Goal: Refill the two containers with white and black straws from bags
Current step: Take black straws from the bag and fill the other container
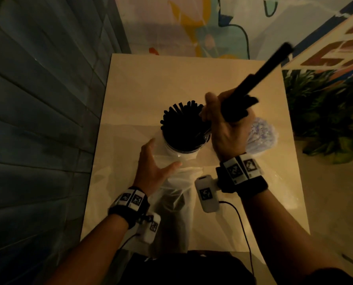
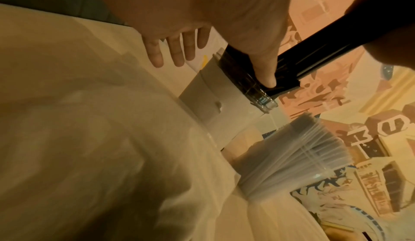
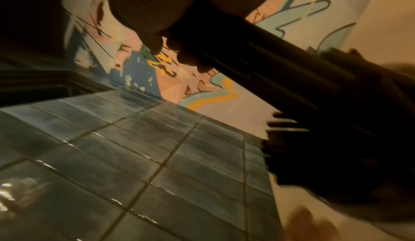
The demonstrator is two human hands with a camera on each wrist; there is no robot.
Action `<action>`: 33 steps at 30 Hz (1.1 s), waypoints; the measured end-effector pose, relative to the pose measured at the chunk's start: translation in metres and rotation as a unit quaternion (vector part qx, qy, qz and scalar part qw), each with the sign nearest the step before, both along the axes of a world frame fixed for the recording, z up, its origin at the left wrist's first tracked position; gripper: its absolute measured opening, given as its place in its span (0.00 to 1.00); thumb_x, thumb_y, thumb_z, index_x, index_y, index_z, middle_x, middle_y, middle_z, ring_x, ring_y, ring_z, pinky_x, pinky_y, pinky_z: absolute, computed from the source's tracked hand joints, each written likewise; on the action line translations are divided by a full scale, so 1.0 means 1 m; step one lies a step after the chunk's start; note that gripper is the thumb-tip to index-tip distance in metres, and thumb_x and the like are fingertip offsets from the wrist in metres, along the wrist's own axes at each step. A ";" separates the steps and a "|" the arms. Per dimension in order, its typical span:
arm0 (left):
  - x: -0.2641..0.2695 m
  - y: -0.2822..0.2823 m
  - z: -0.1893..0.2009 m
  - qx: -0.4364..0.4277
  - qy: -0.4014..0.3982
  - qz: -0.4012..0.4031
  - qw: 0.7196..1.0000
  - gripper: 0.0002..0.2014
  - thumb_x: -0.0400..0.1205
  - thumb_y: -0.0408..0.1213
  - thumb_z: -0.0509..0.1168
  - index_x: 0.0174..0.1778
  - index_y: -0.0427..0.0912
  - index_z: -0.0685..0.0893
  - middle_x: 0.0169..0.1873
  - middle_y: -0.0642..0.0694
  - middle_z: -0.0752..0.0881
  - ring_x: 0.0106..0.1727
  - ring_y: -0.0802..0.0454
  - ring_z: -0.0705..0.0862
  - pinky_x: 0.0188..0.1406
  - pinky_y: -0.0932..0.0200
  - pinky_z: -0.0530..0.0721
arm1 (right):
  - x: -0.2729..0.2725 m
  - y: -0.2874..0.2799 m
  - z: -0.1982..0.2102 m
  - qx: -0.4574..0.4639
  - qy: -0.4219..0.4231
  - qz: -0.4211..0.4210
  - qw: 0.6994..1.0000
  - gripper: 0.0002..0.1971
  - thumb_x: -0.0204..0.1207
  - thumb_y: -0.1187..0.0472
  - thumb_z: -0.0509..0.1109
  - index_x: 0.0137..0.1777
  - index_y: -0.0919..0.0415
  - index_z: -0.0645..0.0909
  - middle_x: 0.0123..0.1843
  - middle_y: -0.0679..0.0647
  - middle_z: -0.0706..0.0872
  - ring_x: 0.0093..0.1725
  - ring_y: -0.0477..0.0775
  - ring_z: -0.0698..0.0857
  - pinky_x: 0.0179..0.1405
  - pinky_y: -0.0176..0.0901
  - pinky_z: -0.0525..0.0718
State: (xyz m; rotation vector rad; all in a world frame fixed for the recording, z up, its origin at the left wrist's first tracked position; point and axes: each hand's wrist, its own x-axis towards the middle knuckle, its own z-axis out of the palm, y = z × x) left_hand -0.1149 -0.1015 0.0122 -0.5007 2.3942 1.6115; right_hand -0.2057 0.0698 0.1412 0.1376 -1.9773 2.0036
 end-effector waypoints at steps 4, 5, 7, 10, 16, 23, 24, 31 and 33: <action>-0.034 0.006 -0.002 0.003 0.008 0.001 1.000 0.56 0.61 0.60 0.82 0.81 0.55 0.58 0.78 0.54 0.64 0.77 0.54 0.67 0.75 0.45 0.74 | -0.009 -0.014 -0.016 -0.023 -0.085 0.013 0.996 0.10 0.80 0.70 0.72 0.40 0.67 0.75 0.32 0.68 0.80 0.27 0.61 0.81 0.32 0.48 0.83; -0.041 0.007 -0.002 0.007 0.013 -0.001 1.000 0.55 0.59 0.60 0.82 0.79 0.57 0.59 0.77 0.53 0.65 0.77 0.53 0.69 0.74 0.43 0.75 | -0.012 -0.016 -0.018 -0.031 -0.104 0.012 0.994 0.11 0.79 0.70 0.73 0.40 0.63 0.74 0.32 0.65 0.80 0.28 0.59 0.82 0.33 0.48 0.84; -0.051 0.010 0.000 0.017 0.028 -0.010 0.999 0.49 0.58 0.58 0.84 0.72 0.68 0.63 0.75 0.55 0.69 0.75 0.54 0.72 0.72 0.42 0.77 | -0.018 -0.019 -0.020 -0.039 -0.122 0.014 0.992 0.12 0.78 0.68 0.75 0.40 0.59 0.74 0.32 0.62 0.80 0.29 0.59 0.83 0.34 0.51 0.85; -0.061 0.011 0.004 0.013 0.034 -0.021 0.999 0.48 0.58 0.56 0.85 0.68 0.75 0.62 0.74 0.56 0.69 0.74 0.57 0.72 0.72 0.45 0.78 | -0.023 -0.019 -0.017 -0.043 -0.119 0.015 0.992 0.11 0.78 0.69 0.75 0.41 0.63 0.75 0.30 0.62 0.81 0.28 0.58 0.84 0.34 0.50 0.86; -0.068 0.013 0.010 0.037 0.056 -0.025 0.997 0.44 0.61 0.49 0.86 0.69 0.60 0.69 0.68 0.57 0.75 0.69 0.69 0.75 0.69 0.60 0.79 | -0.025 -0.016 -0.035 -0.012 -0.116 0.032 0.993 0.11 0.78 0.67 0.76 0.43 0.75 0.78 0.38 0.75 0.85 0.36 0.61 0.87 0.38 0.42 0.86; -0.078 0.016 0.018 0.069 0.062 -0.033 0.995 0.40 0.61 0.46 0.87 0.65 0.62 0.74 0.63 0.56 0.82 0.65 0.61 0.82 0.62 0.51 0.85 | -0.018 -0.005 -0.042 0.069 -0.112 0.080 0.988 0.15 0.73 0.67 0.80 0.51 0.73 0.78 0.45 0.61 0.86 0.45 0.53 0.87 0.47 0.40 0.86; -0.077 0.015 0.017 0.071 0.065 -0.033 0.995 0.38 0.62 0.41 0.86 0.62 0.66 0.72 0.60 0.60 0.81 0.63 0.69 0.81 0.61 0.62 0.84 | -0.020 -0.003 -0.040 0.069 -0.094 0.073 0.990 0.16 0.73 0.66 0.80 0.53 0.71 0.78 0.45 0.61 0.85 0.45 0.55 0.87 0.47 0.42 0.87; -0.074 0.004 -0.002 0.047 0.049 -0.060 0.996 0.55 0.59 0.36 0.87 0.79 0.45 0.61 0.72 0.52 0.68 0.69 0.58 0.70 0.54 0.87 0.70 | -0.020 0.020 -0.048 0.076 -0.064 0.011 0.995 0.26 0.82 0.47 0.67 0.65 0.71 0.74 0.59 0.61 0.86 0.59 0.52 0.86 0.58 0.45 0.83; -0.074 0.000 -0.008 0.026 0.048 -0.082 0.995 0.58 0.57 0.38 0.87 0.80 0.46 0.60 0.74 0.51 0.67 0.71 0.57 0.69 0.56 0.87 0.68 | -0.011 0.030 -0.060 0.115 -0.078 0.045 0.989 0.36 0.78 0.38 0.69 0.73 0.67 0.70 0.70 0.57 0.81 0.71 0.52 0.81 0.67 0.48 0.81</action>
